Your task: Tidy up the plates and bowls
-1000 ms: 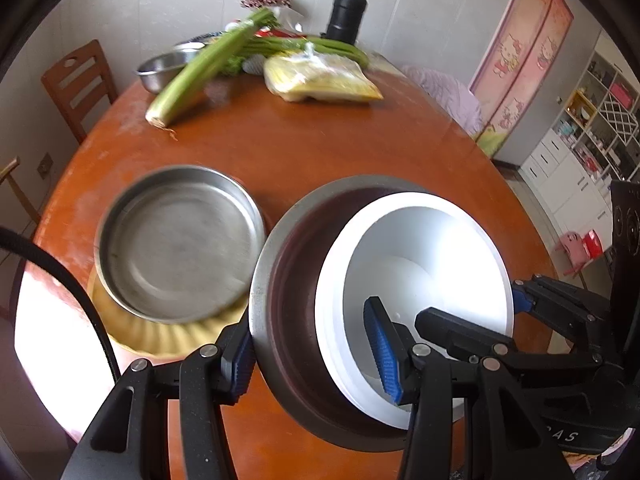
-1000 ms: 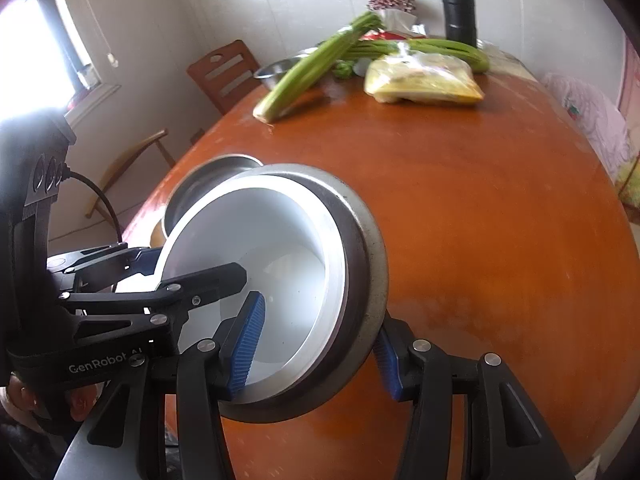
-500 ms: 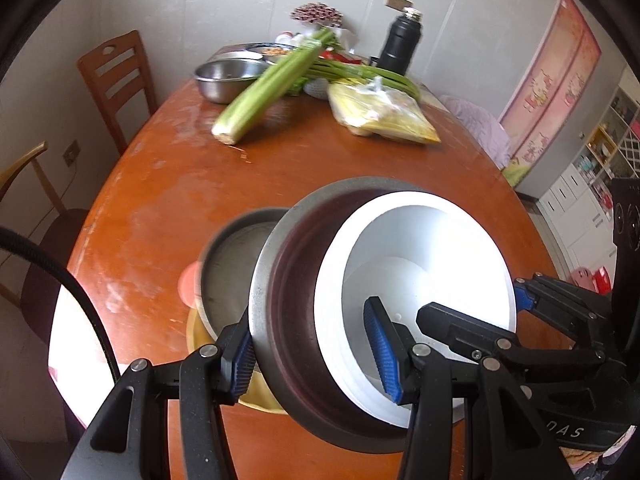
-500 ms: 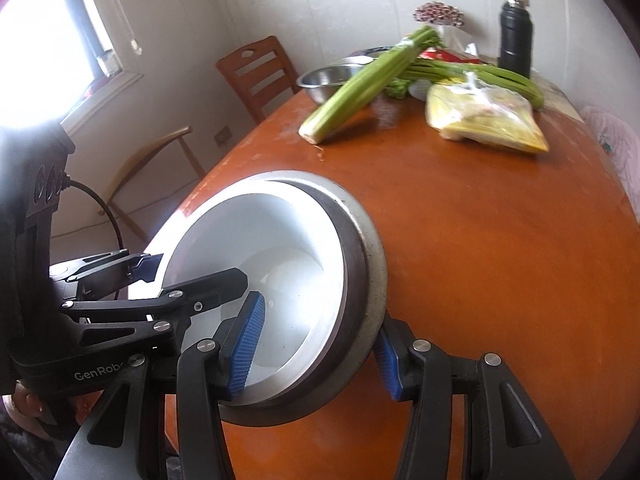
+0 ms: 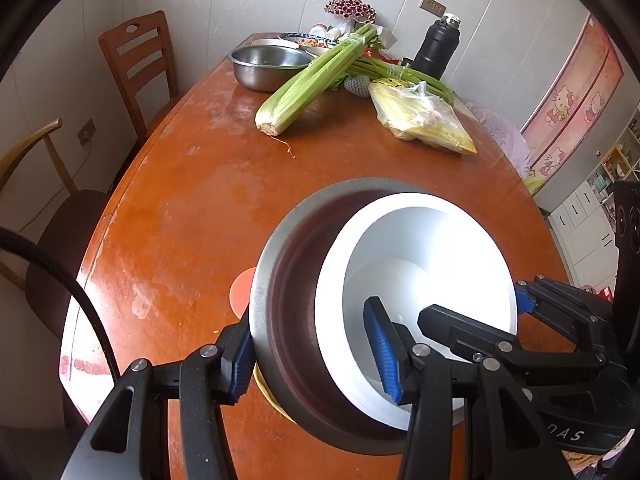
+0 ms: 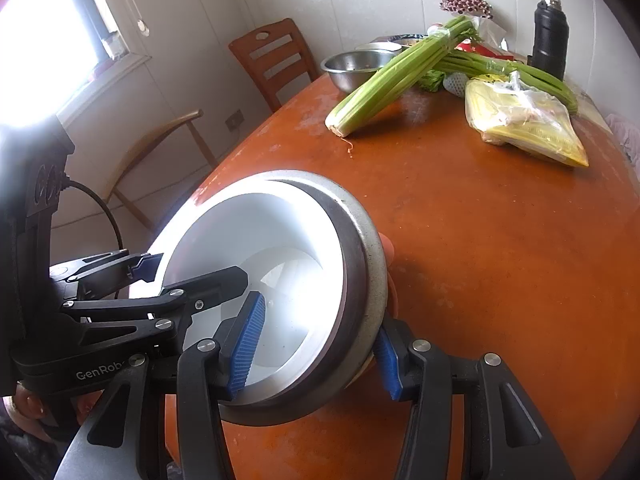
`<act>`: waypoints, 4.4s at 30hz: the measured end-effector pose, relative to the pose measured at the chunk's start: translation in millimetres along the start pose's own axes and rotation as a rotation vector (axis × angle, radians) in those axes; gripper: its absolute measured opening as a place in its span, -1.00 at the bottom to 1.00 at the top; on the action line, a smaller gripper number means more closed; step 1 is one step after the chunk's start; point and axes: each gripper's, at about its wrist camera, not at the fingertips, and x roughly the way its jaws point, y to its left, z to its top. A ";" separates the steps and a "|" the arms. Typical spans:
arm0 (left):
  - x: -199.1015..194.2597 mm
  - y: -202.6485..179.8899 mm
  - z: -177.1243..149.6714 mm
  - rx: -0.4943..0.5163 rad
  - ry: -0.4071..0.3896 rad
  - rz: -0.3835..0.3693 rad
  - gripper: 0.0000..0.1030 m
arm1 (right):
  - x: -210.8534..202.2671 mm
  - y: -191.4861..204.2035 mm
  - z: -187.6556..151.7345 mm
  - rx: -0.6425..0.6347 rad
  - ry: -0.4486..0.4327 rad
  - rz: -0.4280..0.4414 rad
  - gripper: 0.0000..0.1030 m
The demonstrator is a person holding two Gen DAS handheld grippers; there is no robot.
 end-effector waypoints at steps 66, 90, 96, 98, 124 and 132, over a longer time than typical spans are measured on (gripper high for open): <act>4.2 -3.9 -5.9 0.032 -0.031 0.078 0.13 | 20.5 -7.8 -7.7 -0.021 0.017 -0.156 0.04; -30.8 -17.3 -19.9 0.045 -0.111 0.116 0.39 | -18.0 3.9 -17.4 -0.030 -0.091 -0.177 0.06; -48.5 -26.0 -31.3 0.052 -0.151 0.123 0.40 | -35.2 5.8 -26.1 -0.026 -0.125 -0.179 0.07; -54.2 -30.0 -36.1 0.054 -0.166 0.125 0.41 | -41.8 7.4 -32.1 -0.025 -0.136 -0.180 0.07; -71.6 -65.5 -107.0 0.043 -0.227 0.173 0.48 | -84.3 -0.7 -110.7 -0.038 -0.173 -0.182 0.30; -68.1 -67.2 -130.4 0.040 -0.218 0.162 0.48 | -88.6 1.3 -139.7 -0.033 -0.184 -0.187 0.30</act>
